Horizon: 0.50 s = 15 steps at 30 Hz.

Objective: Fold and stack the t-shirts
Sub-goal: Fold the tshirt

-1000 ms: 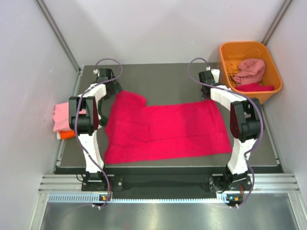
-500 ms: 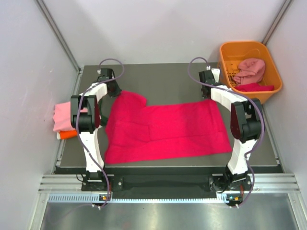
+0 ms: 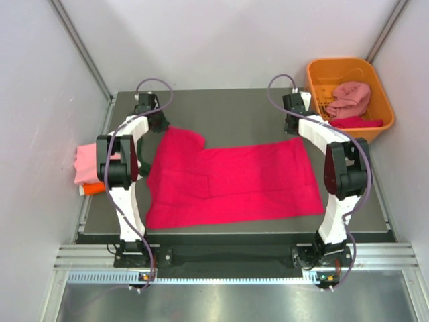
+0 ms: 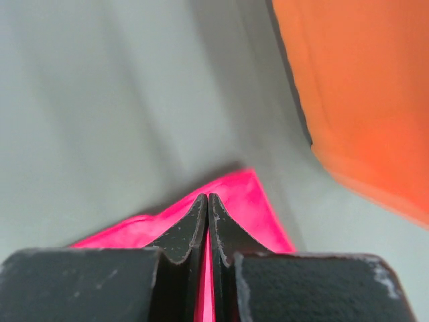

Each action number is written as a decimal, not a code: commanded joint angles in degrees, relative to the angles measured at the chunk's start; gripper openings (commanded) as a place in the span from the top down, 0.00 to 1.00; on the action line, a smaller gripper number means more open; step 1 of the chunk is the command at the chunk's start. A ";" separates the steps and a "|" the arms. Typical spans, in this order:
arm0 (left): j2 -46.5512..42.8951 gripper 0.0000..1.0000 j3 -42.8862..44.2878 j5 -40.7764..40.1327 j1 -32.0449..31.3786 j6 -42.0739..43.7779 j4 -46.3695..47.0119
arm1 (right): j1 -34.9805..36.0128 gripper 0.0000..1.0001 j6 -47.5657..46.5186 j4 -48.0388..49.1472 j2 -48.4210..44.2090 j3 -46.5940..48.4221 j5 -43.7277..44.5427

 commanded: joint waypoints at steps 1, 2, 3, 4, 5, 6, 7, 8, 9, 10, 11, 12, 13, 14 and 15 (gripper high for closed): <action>-0.43 1.00 5.84 0.61 0.09 -0.55 1.12 | -0.56 1.00 0.62 0.19 -0.05 4.38 -0.86; -0.07 1.00 6.28 0.61 0.09 -0.64 1.03 | -0.65 1.00 0.70 -0.07 0.22 4.73 -0.95; 0.02 1.00 6.63 0.52 0.09 -0.90 0.94 | -0.74 1.00 0.62 -0.25 0.57 5.34 -0.95; 0.02 1.00 7.25 0.61 0.09 -0.99 1.03 | -0.82 1.00 0.79 -0.25 0.84 5.61 -1.04; 0.28 1.00 7.51 0.52 0.09 -1.17 1.29 | -1.00 1.00 0.70 -0.34 1.10 5.78 -1.22; 0.45 1.00 7.86 0.43 0.09 -1.34 1.47 | -1.09 1.00 0.79 -0.25 1.28 6.40 -1.48; 1.33 1.00 9.09 0.35 0.09 -1.34 0.68 | -1.17 1.00 0.79 -0.68 1.89 6.75 -1.66; 1.94 1.00 10.23 0.35 0.09 -1.34 -0.54 | -1.18 1.00 0.70 -0.86 2.24 7.19 -1.74; 2.56 1.00 11.46 0.35 0.09 -1.08 -1.86 | -1.26 1.00 0.53 -1.30 2.51 7.80 -1.83; 3.00 1.00 12.95 0.35 0.09 -0.73 -3.09 | -1.18 1.00 0.44 -1.48 2.59 7.89 -2.01; 3.53 1.00 12.88 0.35 0.09 -0.73 -3.54 | -1.09 0.91 0.35 -1.31 2.60 7.55 -2.10; 3.45 1.00 12.44 0.35 0.09 -0.64 -3.28 | -1.09 0.84 0.26 -1.13 2.42 6.85 -2.01; 3.27 1.00 11.66 0.26 0.09 -0.38 -3.37 | -1.09 0.68 0.26 -0.95 1.98 6.23 -1.92; 3.09 1.00 11.39 -0.35 0.09 -0.29 -3.37 | -1.09 0.63 0.09 -0.43 1.72 5.62 -1.92; 3.09 1.00 11.04 -0.71 0.09 -0.20 -3.80 | -1.00 0.60 -0.26 -0.43 1.54 4.48 -1.40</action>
